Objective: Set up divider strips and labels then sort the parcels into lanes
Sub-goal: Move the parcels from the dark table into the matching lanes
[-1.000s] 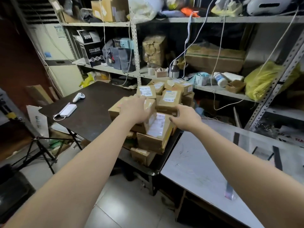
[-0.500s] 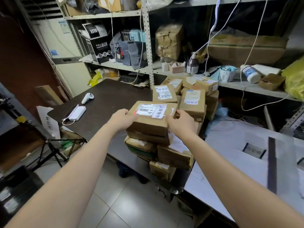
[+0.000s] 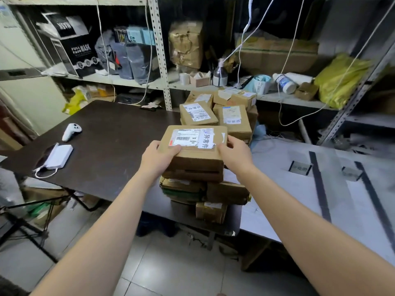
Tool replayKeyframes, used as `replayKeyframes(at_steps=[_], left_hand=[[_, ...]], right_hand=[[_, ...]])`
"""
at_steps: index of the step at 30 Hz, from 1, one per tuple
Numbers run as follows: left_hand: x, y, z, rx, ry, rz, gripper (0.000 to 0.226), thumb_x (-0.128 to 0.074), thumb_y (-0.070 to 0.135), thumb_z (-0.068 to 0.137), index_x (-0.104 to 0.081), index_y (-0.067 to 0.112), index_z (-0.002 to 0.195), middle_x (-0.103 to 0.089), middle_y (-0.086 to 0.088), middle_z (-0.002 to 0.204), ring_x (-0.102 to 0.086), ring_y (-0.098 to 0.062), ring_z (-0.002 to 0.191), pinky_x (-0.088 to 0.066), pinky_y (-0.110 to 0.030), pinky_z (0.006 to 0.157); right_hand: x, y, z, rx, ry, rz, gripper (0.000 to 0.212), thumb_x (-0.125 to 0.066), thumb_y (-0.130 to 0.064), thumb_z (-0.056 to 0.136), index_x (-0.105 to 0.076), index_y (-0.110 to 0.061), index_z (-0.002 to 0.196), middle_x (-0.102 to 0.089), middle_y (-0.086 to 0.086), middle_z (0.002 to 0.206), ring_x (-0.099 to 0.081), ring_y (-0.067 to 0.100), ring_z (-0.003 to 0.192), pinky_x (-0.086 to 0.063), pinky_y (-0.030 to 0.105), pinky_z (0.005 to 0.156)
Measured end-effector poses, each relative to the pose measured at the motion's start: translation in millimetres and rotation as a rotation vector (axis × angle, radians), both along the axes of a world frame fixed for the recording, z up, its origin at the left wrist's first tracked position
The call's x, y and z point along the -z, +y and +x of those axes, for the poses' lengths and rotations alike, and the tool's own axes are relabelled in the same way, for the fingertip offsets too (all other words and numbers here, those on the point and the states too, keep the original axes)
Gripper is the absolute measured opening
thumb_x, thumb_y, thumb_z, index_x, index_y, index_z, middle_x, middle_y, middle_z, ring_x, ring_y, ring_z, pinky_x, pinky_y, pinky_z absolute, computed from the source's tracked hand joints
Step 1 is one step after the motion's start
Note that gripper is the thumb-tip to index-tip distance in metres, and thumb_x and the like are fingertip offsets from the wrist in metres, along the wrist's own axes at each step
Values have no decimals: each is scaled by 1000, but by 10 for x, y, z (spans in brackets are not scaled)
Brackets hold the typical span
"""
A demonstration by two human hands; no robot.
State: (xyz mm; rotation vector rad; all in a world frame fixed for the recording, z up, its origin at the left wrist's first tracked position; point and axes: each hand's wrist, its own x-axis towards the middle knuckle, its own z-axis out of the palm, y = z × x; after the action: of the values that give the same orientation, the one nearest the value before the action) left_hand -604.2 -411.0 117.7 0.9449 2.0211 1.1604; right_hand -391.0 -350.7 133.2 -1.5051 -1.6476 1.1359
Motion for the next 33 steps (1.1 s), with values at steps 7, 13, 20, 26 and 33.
replayKeyframes(at_steps=[7, 13, 20, 26, 33], left_hand=[[-272, -36, 290, 83, 98, 46, 58, -68, 62, 75, -55, 27, 119, -62, 5, 110, -60, -19, 101, -53, -42, 85], [-584, 21, 1035, 198, 145, 101, 71, -64, 69, 74, -50, 27, 130, -60, 4, 123, -58, -23, 107, -49, -46, 96], [-638, 5, 2529, 349, 203, 130, 65, -64, 65, 83, -49, 24, 131, -59, -1, 122, -54, -22, 103, -42, -35, 78], [-635, -85, 4156, 457, 211, 127, 61, -66, 65, 80, -50, 20, 118, -60, -3, 117, -57, -25, 101, -45, -36, 75], [-615, -84, 5824, 576, 154, 120, 79, -73, 63, 76, -43, 10, 127, -58, -7, 124, -57, -30, 116, -50, -43, 95]], right_hand=[[-126, -295, 295, 131, 57, -5, 39, -49, -41, 89, -68, -34, 122, -73, -14, 108, -67, 19, 101, -58, 48, 91], [-315, -411, 1055, 227, 117, 10, 27, -50, -36, 102, -63, -35, 126, -70, -12, 114, -64, 15, 103, -59, 44, 92], [-373, -647, 2548, 382, 116, -10, 33, -52, -39, 98, -67, -28, 125, -74, -7, 107, -69, 22, 103, -59, 44, 91], [-412, -903, 4153, 465, 166, 17, 22, -51, -35, 103, -66, -28, 118, -71, -5, 109, -66, 20, 103, -56, 41, 94], [-471, -1124, 5772, 546, 96, 57, 25, -50, -34, 102, -63, -28, 122, -69, -6, 117, -64, 19, 108, -53, 39, 97]])
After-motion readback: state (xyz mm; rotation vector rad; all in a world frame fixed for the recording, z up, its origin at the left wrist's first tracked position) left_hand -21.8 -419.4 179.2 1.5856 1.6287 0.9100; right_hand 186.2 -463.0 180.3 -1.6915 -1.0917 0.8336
